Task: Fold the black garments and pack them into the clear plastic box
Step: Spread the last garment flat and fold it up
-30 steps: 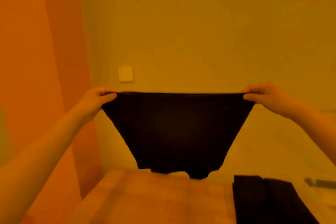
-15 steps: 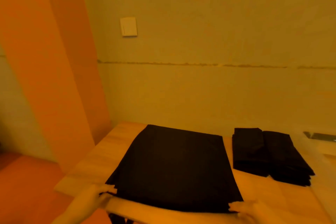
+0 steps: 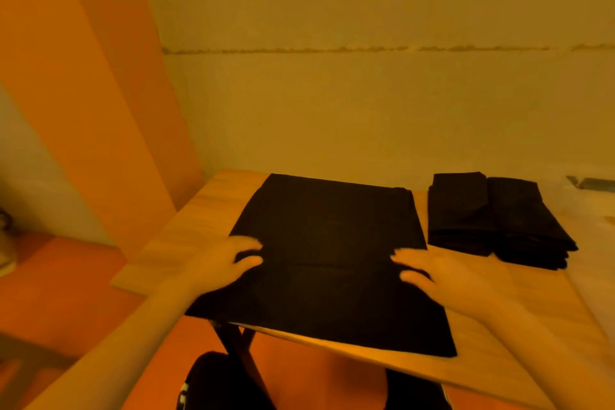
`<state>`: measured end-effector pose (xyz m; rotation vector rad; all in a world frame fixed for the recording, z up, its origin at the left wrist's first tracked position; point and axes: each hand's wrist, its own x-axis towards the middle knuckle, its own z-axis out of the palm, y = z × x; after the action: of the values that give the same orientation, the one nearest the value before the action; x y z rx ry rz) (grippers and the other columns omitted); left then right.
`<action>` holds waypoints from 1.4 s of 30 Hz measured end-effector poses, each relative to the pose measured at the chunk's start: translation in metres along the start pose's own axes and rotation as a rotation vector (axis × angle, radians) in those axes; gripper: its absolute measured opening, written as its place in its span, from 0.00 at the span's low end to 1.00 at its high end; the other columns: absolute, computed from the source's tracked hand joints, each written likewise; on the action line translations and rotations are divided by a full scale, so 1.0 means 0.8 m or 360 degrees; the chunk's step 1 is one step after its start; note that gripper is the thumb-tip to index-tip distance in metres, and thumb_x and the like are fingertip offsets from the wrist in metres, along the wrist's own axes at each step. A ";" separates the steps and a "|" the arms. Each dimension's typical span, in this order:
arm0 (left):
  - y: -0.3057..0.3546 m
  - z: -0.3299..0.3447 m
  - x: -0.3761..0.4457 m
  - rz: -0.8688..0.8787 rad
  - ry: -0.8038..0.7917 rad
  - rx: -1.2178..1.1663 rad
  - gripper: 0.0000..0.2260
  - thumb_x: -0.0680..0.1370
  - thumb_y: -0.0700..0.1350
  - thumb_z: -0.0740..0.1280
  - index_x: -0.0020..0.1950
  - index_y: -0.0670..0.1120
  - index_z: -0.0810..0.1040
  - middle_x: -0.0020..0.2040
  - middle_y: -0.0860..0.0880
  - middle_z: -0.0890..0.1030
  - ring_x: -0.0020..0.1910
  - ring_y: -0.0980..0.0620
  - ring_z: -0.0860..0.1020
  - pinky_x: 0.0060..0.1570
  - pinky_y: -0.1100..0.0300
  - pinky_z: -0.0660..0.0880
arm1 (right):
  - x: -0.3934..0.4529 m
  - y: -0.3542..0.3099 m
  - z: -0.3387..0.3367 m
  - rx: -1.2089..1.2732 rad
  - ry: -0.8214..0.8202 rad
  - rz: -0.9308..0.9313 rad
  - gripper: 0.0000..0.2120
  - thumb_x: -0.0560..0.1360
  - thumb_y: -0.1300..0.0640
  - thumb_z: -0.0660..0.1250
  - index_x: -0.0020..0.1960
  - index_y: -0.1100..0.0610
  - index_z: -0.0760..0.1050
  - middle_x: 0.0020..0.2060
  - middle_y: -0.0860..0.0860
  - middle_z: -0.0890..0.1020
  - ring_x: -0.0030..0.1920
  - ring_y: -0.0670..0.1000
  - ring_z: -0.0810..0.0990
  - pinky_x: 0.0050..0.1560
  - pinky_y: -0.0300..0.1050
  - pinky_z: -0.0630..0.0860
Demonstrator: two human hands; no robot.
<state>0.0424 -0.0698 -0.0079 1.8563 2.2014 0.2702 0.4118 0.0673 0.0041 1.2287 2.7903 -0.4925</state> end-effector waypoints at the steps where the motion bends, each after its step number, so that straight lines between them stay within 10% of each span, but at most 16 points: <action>1: 0.015 0.008 0.010 -0.0007 0.0077 0.0005 0.20 0.79 0.54 0.60 0.70 0.51 0.69 0.70 0.55 0.67 0.70 0.56 0.64 0.67 0.65 0.59 | 0.024 -0.045 0.001 0.0037 0.0033 0.0085 0.23 0.80 0.49 0.56 0.74 0.47 0.56 0.74 0.43 0.57 0.73 0.44 0.56 0.70 0.37 0.56; 8: 0.005 0.079 0.046 -0.0287 -0.0125 0.0339 0.29 0.79 0.64 0.43 0.77 0.53 0.44 0.78 0.49 0.44 0.76 0.48 0.42 0.73 0.46 0.43 | 0.057 -0.037 0.085 -0.0140 -0.0001 0.0278 0.30 0.80 0.42 0.49 0.76 0.51 0.43 0.76 0.49 0.45 0.75 0.49 0.42 0.74 0.49 0.44; 11: 0.002 0.093 0.022 -0.0241 -0.0060 0.0354 0.49 0.60 0.75 0.24 0.76 0.55 0.44 0.78 0.50 0.44 0.76 0.49 0.41 0.72 0.47 0.42 | 0.030 -0.036 0.102 -0.0194 0.0019 0.0278 0.33 0.76 0.35 0.41 0.76 0.50 0.40 0.76 0.48 0.43 0.75 0.48 0.41 0.73 0.48 0.43; 15: 0.002 0.098 0.005 -0.0241 -0.0001 0.0330 0.54 0.53 0.73 0.17 0.76 0.56 0.43 0.78 0.51 0.43 0.76 0.49 0.41 0.72 0.48 0.41 | 0.011 -0.038 0.110 -0.0233 0.0052 0.0265 0.61 0.47 0.28 0.11 0.75 0.50 0.39 0.75 0.48 0.42 0.75 0.47 0.40 0.72 0.46 0.42; 19: 0.004 0.100 -0.003 -0.0234 -0.0071 0.0320 0.52 0.55 0.75 0.20 0.76 0.56 0.43 0.78 0.51 0.43 0.76 0.50 0.40 0.72 0.48 0.41 | 0.008 -0.046 0.106 -0.0140 -0.0010 0.0304 0.37 0.72 0.32 0.36 0.75 0.51 0.40 0.76 0.49 0.43 0.75 0.48 0.40 0.73 0.48 0.42; 22: 0.003 0.094 -0.007 -0.0237 -0.0099 0.0250 0.32 0.76 0.68 0.40 0.77 0.55 0.45 0.78 0.50 0.44 0.76 0.50 0.41 0.73 0.48 0.41 | 0.012 -0.053 0.088 0.0034 -0.0006 0.0346 0.30 0.79 0.43 0.51 0.76 0.51 0.44 0.76 0.49 0.46 0.75 0.48 0.43 0.74 0.48 0.45; 42: -0.003 0.098 0.003 -0.0191 -0.0069 0.0344 0.28 0.78 0.62 0.42 0.77 0.53 0.46 0.78 0.50 0.46 0.76 0.50 0.42 0.73 0.47 0.41 | 0.068 -0.041 0.087 -0.0106 0.0043 0.0230 0.29 0.80 0.44 0.49 0.76 0.52 0.45 0.76 0.50 0.47 0.75 0.49 0.44 0.74 0.49 0.44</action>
<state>0.0639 -0.0690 -0.0832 1.8044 2.3816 -0.0322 0.3450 0.0633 -0.0628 1.4196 2.6892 -0.3729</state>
